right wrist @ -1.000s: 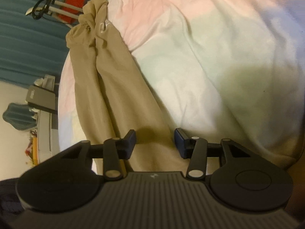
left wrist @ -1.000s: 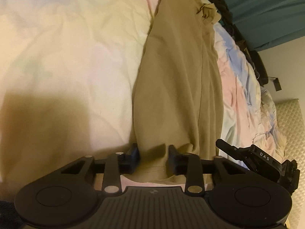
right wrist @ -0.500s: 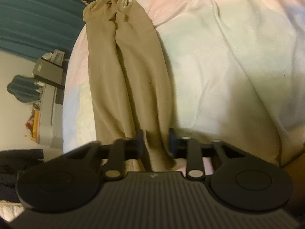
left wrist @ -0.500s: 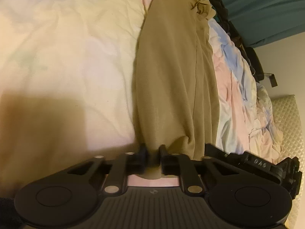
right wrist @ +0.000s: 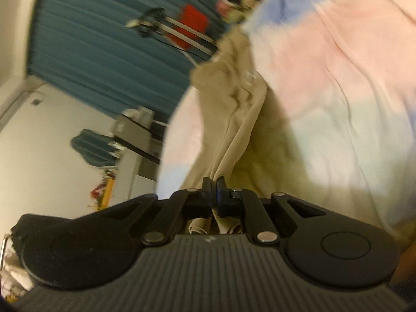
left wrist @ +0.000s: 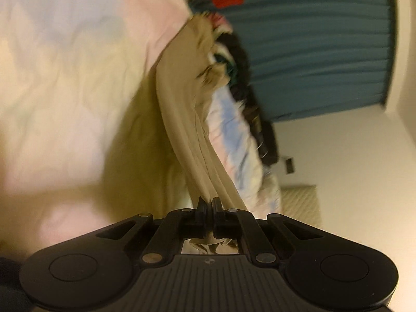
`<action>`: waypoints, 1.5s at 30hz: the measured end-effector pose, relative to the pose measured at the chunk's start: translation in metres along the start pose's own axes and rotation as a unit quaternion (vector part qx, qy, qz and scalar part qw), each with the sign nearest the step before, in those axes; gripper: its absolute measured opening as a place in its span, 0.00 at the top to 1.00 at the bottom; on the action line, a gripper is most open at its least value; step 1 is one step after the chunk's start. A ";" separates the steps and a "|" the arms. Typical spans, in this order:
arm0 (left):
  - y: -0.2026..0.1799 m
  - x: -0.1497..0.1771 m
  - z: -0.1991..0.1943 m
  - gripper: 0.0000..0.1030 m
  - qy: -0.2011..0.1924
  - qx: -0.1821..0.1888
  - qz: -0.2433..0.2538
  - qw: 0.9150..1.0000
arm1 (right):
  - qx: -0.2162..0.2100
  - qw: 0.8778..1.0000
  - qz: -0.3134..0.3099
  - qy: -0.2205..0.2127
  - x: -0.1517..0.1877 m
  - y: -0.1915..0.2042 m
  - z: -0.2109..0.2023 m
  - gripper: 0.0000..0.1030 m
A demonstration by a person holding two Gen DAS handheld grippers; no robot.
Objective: Fold clothes
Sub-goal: 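Lift the hem end with both grippers and fold it toward the collar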
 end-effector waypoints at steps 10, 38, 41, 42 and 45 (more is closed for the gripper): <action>-0.020 0.049 -0.042 0.97 -0.025 0.027 0.020 0.999 | -0.028 0.999 -0.024 -0.003 0.028 0.010 -0.049 0.94; -0.009 -0.185 0.147 0.96 -0.117 -0.177 0.163 0.964 | 0.064 0.992 0.104 -0.023 -0.155 -0.072 0.202 0.94; 0.005 -0.187 0.161 0.96 -0.106 -0.202 0.183 0.956 | 0.067 0.993 0.095 -0.015 -0.156 -0.075 0.206 0.93; 0.007 -0.187 0.164 0.95 -0.101 -0.208 0.190 0.954 | 0.068 0.993 0.092 -0.013 -0.156 -0.076 0.207 0.92; 0.012 -0.188 0.167 0.87 -0.086 -0.216 0.192 0.953 | 0.071 0.994 0.082 -0.005 -0.156 -0.079 0.211 0.91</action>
Point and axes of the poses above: each gripper's, at about its wrist camera, not at the fingertips, and z roughly the way its jaws point, y to its left, x to its underside, the point moved 6 cm from there along z, roughly the way its jaws point, and after that the axes turned 4 degrees about y, right-handed, at the moved point
